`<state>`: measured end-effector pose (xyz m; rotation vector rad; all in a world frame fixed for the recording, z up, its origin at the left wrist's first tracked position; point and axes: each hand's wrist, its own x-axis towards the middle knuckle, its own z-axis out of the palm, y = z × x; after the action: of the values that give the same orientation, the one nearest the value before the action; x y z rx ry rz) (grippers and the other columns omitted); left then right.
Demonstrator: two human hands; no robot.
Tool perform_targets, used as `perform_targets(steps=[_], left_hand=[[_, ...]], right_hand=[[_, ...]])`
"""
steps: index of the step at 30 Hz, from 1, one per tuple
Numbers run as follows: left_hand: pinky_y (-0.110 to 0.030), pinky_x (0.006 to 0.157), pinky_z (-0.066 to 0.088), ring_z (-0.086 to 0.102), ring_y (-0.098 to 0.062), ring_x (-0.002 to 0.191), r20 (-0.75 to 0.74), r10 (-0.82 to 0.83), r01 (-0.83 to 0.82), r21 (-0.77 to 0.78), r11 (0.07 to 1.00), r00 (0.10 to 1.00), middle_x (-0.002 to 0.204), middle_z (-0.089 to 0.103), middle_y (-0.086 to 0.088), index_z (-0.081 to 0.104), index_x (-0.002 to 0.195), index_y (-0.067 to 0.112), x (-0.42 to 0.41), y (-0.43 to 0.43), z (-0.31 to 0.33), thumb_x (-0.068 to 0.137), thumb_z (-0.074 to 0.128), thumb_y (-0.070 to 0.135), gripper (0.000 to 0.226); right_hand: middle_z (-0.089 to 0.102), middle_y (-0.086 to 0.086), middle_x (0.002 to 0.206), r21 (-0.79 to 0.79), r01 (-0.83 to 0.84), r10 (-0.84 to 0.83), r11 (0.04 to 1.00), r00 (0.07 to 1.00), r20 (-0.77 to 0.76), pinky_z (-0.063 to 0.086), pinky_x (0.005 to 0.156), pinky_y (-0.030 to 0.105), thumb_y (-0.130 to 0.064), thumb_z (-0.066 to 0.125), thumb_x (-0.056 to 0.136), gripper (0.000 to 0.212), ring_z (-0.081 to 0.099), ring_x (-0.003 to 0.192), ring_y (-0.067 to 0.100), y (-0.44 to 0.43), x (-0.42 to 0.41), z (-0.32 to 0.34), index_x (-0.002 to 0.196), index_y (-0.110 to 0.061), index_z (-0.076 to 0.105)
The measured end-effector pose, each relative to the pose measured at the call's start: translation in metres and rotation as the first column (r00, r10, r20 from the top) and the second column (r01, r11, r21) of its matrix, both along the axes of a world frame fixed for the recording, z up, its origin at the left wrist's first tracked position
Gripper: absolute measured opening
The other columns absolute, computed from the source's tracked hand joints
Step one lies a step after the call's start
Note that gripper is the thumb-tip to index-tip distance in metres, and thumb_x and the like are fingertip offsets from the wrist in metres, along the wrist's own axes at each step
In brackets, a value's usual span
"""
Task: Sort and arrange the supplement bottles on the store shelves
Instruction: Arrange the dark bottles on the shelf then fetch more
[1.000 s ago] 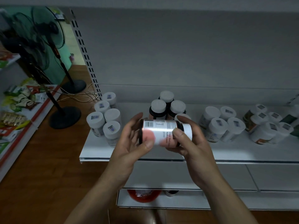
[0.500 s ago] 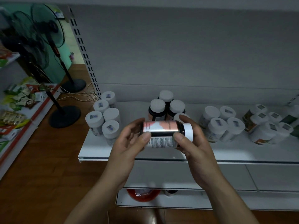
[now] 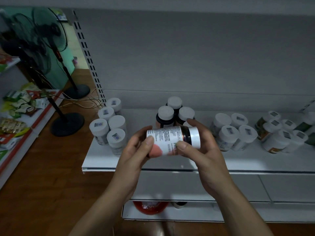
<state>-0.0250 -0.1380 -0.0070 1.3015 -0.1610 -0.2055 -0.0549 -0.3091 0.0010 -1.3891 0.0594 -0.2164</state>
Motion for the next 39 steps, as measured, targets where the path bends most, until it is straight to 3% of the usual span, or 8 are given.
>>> perform_targets(steps=[3,8,17,24,30,33,35,39], left_hand=[[-0.024,0.088,0.053,0.061,-0.012,0.116,0.073,-0.03,0.03,0.003,1.0,0.997,0.125,0.064,0.009,0.05,0.135,0.026,0.001,0.002,-0.003,0.073,0.073,0.027,0.066],[-0.025,0.077,0.056,0.068,-0.013,0.1,-0.002,0.017,-0.017,-0.017,1.0,1.0,0.105,0.072,0.006,0.059,0.126,0.02,0.003,0.001,0.001,0.083,0.072,0.034,0.047],[-0.026,0.077,0.057,0.066,-0.014,0.105,0.079,-0.011,0.005,0.078,0.997,0.997,0.108,0.07,0.009,0.057,0.124,0.021,0.003,0.003,-0.003,0.081,0.073,0.022,0.046],[-0.024,0.07,0.058,0.072,-0.014,0.092,-0.083,0.026,-0.02,0.067,0.998,0.996,0.1,0.075,0.0,0.064,0.111,0.018,-0.001,-0.005,0.006,0.081,0.047,0.051,0.048],[-0.031,0.089,0.052,0.07,-0.007,0.097,-0.085,-0.036,0.055,0.241,0.969,0.996,0.102,0.074,0.009,0.065,0.111,0.029,-0.004,-0.001,0.001,0.081,0.046,0.061,0.048],[-0.021,0.086,0.05,0.064,0.004,0.1,-0.032,-0.128,0.13,0.386,0.913,0.991,0.111,0.069,0.018,0.057,0.117,0.041,-0.007,0.002,-0.004,0.081,0.063,0.061,0.042],[-0.022,0.089,0.05,0.06,0.004,0.11,0.027,-0.173,0.141,0.463,0.875,0.985,0.121,0.063,0.02,0.048,0.128,0.048,-0.008,0.001,-0.008,0.074,0.076,0.054,0.061],[-0.018,0.083,0.05,0.057,0.005,0.109,0.165,-0.104,-0.009,0.57,0.821,0.981,0.121,0.058,0.023,0.04,0.123,0.056,-0.002,-0.007,-0.017,0.074,0.081,0.037,0.067]], right_hand=[[0.073,-0.001,0.108,0.033,-0.002,0.003,0.999,0.999,-0.034,0.059,0.076,0.032,-0.024,0.07,0.076,0.047,0.071,0.096,0.015,0.001,0.002,0.001,0.122,-0.025,0.058],[0.068,0.002,0.119,0.018,-0.036,0.037,0.999,0.999,-0.012,0.055,0.079,0.028,-0.029,0.075,0.072,0.064,0.068,0.105,0.019,0.0,0.001,0.0,0.132,-0.027,0.052],[0.072,-0.005,0.105,0.001,0.003,-0.003,1.0,0.998,-0.066,0.057,0.072,0.028,-0.038,0.074,0.076,0.049,0.07,0.098,0.013,0.002,0.004,0.002,0.122,-0.029,0.059],[0.073,-0.004,0.103,0.043,0.015,-0.012,0.999,0.999,-0.051,0.056,0.072,0.025,-0.028,0.077,0.071,0.054,0.07,0.097,0.012,0.002,0.003,0.0,0.122,-0.024,0.059],[0.073,-0.013,0.098,0.03,0.063,-0.061,0.998,0.996,-0.058,0.052,0.067,0.017,-0.03,0.079,0.074,0.054,0.068,0.09,0.002,0.005,0.003,0.002,0.123,-0.025,0.057],[0.07,-0.013,0.111,-0.053,0.067,-0.069,0.996,0.997,-0.033,0.053,0.076,0.02,-0.027,0.081,0.073,0.062,0.066,0.102,0.002,0.005,0.002,0.002,0.129,-0.028,0.054],[0.068,-0.02,0.11,-0.164,0.067,-0.067,0.984,0.998,0.0,0.052,0.077,0.016,-0.02,0.079,0.074,0.063,0.065,0.101,-0.001,0.007,0.002,0.001,0.13,-0.028,0.053],[0.061,-0.023,0.12,-0.417,0.033,-0.03,0.908,0.999,0.015,0.051,0.087,0.018,-0.029,0.081,0.077,0.071,0.059,0.11,-0.002,0.012,0.004,-0.003,0.137,-0.04,0.045]])
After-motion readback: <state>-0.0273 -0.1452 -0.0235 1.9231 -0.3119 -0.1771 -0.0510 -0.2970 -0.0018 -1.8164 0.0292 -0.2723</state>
